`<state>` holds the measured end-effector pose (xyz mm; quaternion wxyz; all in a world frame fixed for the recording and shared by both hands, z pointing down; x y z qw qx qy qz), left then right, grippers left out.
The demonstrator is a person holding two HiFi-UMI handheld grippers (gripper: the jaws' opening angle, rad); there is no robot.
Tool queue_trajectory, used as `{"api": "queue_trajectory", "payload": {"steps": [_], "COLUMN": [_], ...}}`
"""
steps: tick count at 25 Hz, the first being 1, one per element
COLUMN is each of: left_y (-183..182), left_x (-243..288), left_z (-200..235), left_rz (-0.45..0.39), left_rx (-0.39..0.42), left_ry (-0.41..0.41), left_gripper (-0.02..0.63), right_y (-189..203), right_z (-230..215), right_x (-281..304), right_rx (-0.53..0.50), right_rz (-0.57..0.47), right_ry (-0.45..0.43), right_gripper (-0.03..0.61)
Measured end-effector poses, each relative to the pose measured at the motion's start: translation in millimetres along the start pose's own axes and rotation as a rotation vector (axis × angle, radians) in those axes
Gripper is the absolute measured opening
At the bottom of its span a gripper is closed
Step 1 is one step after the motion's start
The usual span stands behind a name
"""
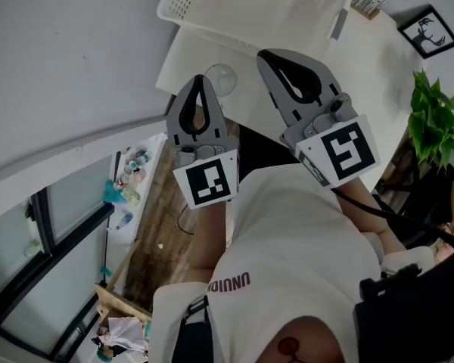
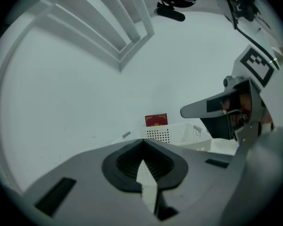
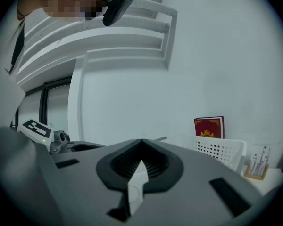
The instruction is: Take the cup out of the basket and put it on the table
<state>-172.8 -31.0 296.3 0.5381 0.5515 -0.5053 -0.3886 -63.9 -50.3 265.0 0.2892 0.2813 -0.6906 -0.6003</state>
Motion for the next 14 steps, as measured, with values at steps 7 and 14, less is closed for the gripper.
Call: {"api": "queue_trajectory", "payload": {"steps": [7,14], "left_y": [-1.2,-0.8], "left_x": [1.1,1.3], "left_z": [0.3,0.7], "left_rz": [-0.001,-0.002], "left_rx": [0.003,0.022], "left_ry": [0.001,-0.005], "left_gripper": [0.011,0.011], "right_y": [0.7,-0.2], "right_z": [-0.1,0.0], "right_x": [-0.5,0.8], "right_rx": [0.001,0.007], "right_rz": [0.002,-0.001], "right_ry": [-0.005,-0.004], "right_gripper": [0.017,0.017]}}
Point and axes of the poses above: the fingertips, and each gripper's own axes: x forward along the fingers, z to its left, y out of its underside, the point moved 2 cm from there along -x, backward along the fingers, and after that the axes turned 2 degrees about y, right-handed, at the moved point
